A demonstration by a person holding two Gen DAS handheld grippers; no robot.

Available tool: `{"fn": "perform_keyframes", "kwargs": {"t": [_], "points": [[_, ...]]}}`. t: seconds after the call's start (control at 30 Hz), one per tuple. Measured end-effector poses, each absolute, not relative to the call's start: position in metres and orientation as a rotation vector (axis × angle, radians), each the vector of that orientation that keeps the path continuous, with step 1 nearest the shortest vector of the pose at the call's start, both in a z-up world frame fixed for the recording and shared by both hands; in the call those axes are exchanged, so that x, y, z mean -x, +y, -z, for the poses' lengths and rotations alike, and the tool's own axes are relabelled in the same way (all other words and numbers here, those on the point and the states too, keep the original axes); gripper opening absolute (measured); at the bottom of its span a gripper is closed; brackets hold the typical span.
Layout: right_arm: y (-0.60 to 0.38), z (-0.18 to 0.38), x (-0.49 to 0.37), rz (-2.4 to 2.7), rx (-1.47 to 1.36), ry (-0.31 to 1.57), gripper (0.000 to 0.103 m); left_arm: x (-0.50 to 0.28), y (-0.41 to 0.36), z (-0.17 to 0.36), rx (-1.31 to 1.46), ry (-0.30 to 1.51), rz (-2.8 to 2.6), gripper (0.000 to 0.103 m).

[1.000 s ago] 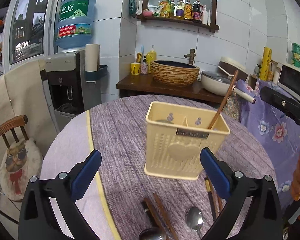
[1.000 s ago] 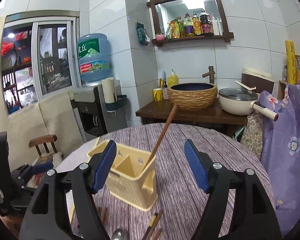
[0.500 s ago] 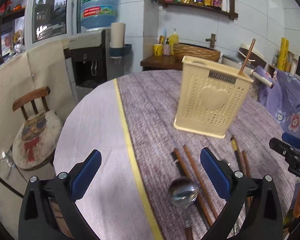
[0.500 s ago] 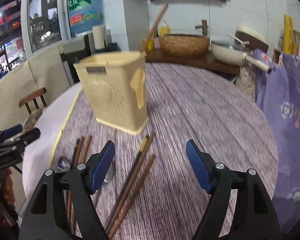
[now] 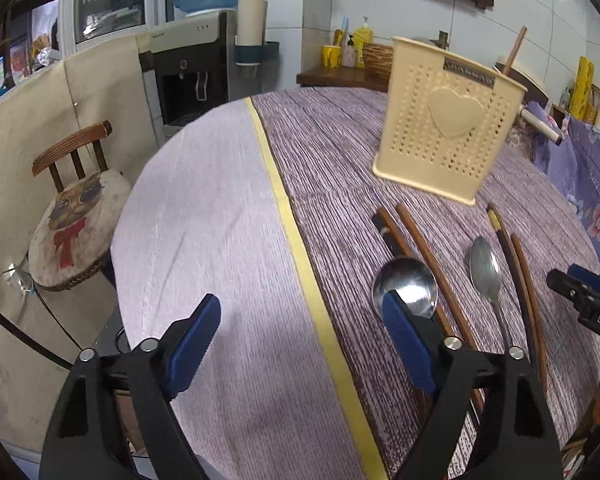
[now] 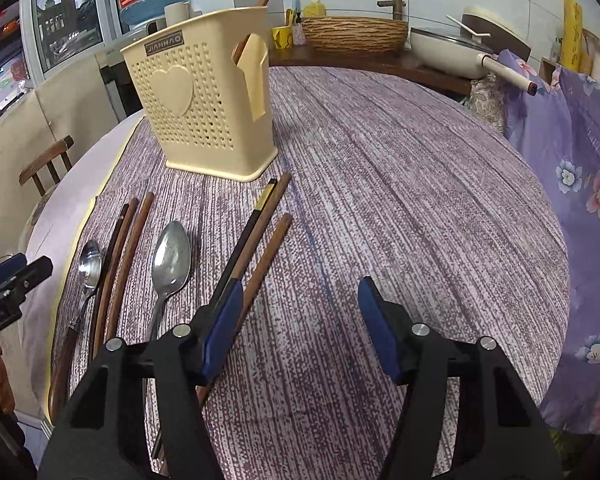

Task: Organize utensils
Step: 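Grasp another wooden chopstick with right tool while left tool grasps a round silver spoon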

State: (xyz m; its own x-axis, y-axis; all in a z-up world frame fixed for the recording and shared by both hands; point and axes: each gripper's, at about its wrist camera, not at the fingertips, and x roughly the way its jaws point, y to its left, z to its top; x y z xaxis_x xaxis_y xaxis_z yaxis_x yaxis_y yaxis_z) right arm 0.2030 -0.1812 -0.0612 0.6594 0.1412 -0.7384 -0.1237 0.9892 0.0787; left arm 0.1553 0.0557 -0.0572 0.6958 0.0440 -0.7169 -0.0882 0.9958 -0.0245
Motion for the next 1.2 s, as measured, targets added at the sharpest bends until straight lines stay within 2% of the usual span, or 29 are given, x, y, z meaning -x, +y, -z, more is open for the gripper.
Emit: {"fn": "perform_keyframes", "kwargs": {"t": [0.1, 0.27, 0.5, 0.67, 0.73, 0.83, 1.2], "points": [[-0.178, 0.065, -0.205, -0.161, -0.021, 0.855, 0.052, -0.155, 0.049, 0.061, 0.062, 0.817, -0.044, 0.073], [-0.176, 0.068, -0.21, -0.171, -0.04, 0.886, 0.05, -0.155, 0.034, 0.063, 0.039, 0.825, -0.007, 0.073], [-0.168, 0.07, -0.22, -0.17, -0.051, 0.916, 0.041, -0.156, 0.027, 0.067, 0.031, 0.834, 0.0, 0.073], [-0.157, 0.073, -0.23, -0.147, -0.023, 0.933, 0.031, -0.157, 0.024, 0.068, 0.017, 0.839, -0.001, 0.073], [-0.156, 0.074, -0.233, -0.12, 0.002, 0.922, 0.023, -0.158, 0.023, 0.068, 0.011, 0.842, -0.005, 0.073], [-0.161, 0.073, -0.241, -0.117, -0.023, 0.925, 0.019, -0.16, 0.021, 0.069, 0.013, 0.847, -0.002, 0.073], [-0.16, 0.073, -0.252, -0.141, -0.053, 0.924, 0.014, -0.179, 0.006, 0.07, 0.02, 0.865, 0.001, 0.074]]}}
